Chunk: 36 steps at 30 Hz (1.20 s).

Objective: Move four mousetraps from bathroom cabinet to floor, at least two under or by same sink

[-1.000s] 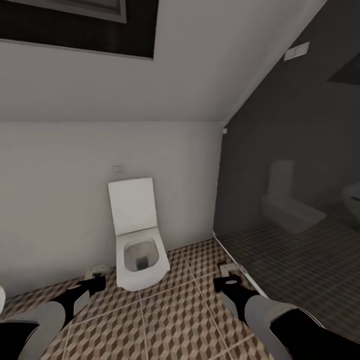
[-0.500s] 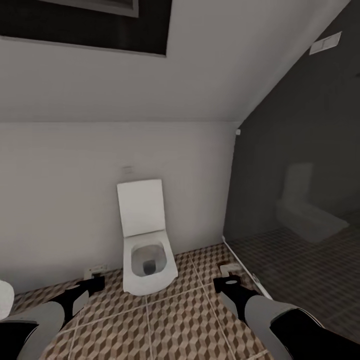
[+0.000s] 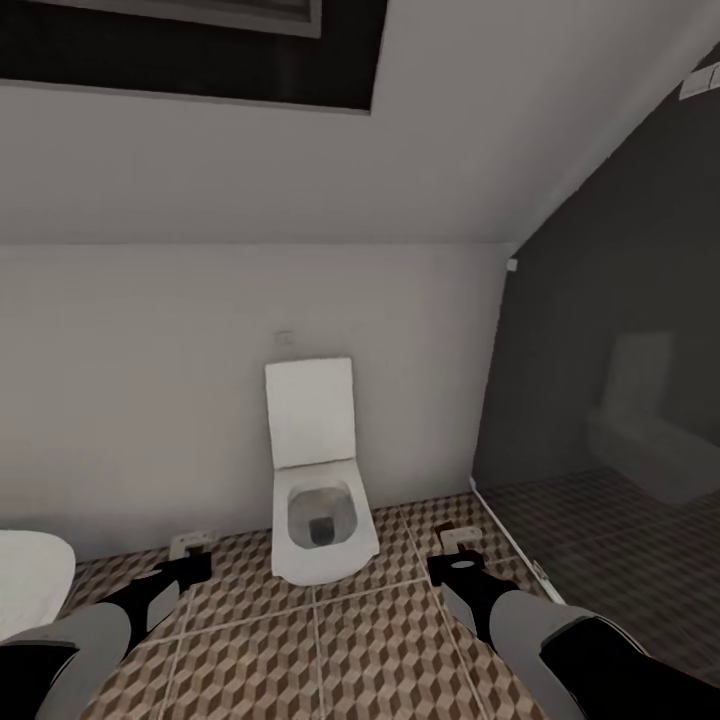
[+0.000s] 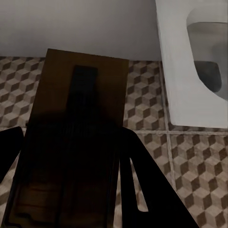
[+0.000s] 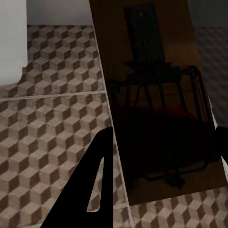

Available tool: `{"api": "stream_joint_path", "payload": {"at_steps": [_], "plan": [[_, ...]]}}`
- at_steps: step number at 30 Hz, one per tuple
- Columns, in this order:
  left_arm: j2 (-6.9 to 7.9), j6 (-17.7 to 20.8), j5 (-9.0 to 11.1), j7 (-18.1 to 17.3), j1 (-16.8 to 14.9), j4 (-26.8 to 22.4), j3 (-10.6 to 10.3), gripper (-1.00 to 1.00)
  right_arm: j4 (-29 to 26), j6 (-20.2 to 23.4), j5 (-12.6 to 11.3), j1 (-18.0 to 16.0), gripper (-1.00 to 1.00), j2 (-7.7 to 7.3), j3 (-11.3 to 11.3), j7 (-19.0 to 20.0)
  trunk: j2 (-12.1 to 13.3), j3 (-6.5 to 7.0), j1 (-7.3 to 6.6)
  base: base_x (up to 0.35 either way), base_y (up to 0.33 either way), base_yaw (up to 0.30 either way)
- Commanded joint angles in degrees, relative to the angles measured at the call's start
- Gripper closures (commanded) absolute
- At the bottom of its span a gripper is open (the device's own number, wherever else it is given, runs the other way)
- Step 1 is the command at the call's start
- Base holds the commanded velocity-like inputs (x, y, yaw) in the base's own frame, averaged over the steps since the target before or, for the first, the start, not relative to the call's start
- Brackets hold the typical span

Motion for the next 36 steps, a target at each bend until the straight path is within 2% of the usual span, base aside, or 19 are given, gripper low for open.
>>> {"api": "stream_joint_path", "payload": {"at_steps": [1, 15, 22, 36], "plan": [[-0.02, -0.2, 0.5, -0.2, -0.1, 0.1, -0.5, 1.00, 0.1, 0.1, -0.5, -0.1, 1.00, 0.03, 0.5, -0.1, 0.0, -0.06, 0.00, 0.000, -0.115, 0.021], [-0.06, -0.2, 0.4, 0.1, -0.1, 0.0, -0.5, 1.00, 0.0, 0.0, -0.5, -0.1, 1.00, 0.03, 0.6, -0.1, 0.0, -0.06, 0.00, 0.044, -0.237, 0.004], [0.06, -0.2, 0.4, 0.0, -0.1, 0.1, -0.5, 1.00, 0.0, -0.2, -0.5, -0.1, 1.00, -0.04, 0.5, -0.1, 0.0, -0.06, 0.00, 0.022, -0.060, 0.029], [0.12, -0.3, 0.4, 0.0, -0.1, 0.1, -0.5, 1.00, 0.0, -0.2, -0.5, -0.1, 1.00, -0.14, 0.5, -0.1, 0.0, -0.06, 0.00, 0.001, -0.004, 0.230]]}}
